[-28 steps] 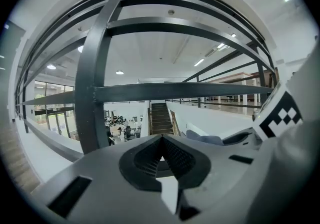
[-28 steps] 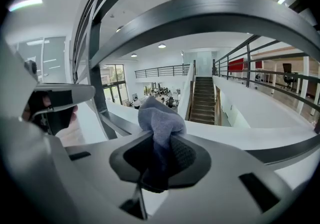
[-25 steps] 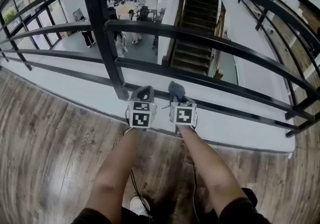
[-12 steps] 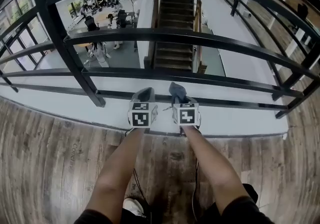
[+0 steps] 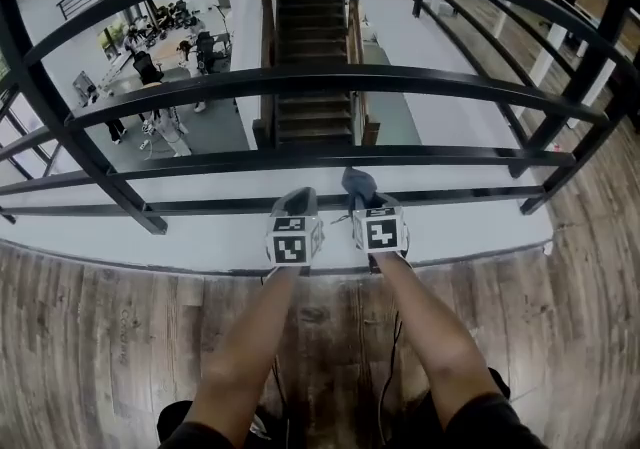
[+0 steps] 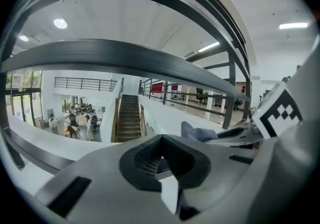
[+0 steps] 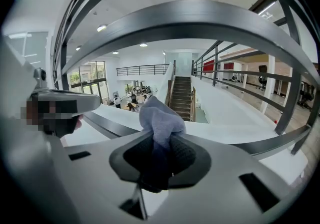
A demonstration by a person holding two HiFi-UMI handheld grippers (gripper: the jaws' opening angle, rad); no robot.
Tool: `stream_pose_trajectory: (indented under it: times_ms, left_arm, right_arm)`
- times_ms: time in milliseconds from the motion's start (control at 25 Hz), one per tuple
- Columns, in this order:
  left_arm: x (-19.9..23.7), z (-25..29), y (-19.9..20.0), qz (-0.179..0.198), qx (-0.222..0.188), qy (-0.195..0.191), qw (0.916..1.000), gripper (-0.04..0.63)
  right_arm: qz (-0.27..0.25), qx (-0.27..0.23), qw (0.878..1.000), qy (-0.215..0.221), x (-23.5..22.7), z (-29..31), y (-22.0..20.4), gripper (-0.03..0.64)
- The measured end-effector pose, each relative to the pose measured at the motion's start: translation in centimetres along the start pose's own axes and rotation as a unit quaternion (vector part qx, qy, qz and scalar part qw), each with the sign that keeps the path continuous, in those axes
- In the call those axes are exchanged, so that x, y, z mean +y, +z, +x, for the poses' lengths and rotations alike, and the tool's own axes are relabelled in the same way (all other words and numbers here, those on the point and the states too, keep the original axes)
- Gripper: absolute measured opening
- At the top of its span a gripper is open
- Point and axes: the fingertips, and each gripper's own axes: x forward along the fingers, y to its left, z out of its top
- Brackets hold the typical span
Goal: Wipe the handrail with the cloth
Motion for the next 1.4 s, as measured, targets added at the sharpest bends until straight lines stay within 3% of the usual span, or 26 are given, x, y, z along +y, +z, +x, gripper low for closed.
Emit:
stream_pose_trajectory:
  times_ms: [480,680,920,1400]
  left_arm:
    - [-16.9,7.9,0.6,0.027,0.004,-0.074,0.9969,0.002]
    - [-23.2,11.0,0.6,0.042,0.014,-0.099,0.9941,0.002]
    - [-30.2,14.6,0.7,0.020,0.029,-0.112,0.9930,0.002]
    - [-43.0,19.9,0.8,0.055,0.035,-0.161,0.9848,0.002]
  right_arm:
    - [0.022,0.003,0.998,-0.050,-16.7,-3.5,-2.6,0.080]
    - [0.069,0.001,0.995,-0.071,-25.0,-5.0,-4.3,0.080]
    - [0.061,0.001,0.993,-0.102,-33.5,-6.7,-6.0,0.080]
    - [0.058,0.013,0.985,-0.161,-49.4,-10.1,-8.4,0.080]
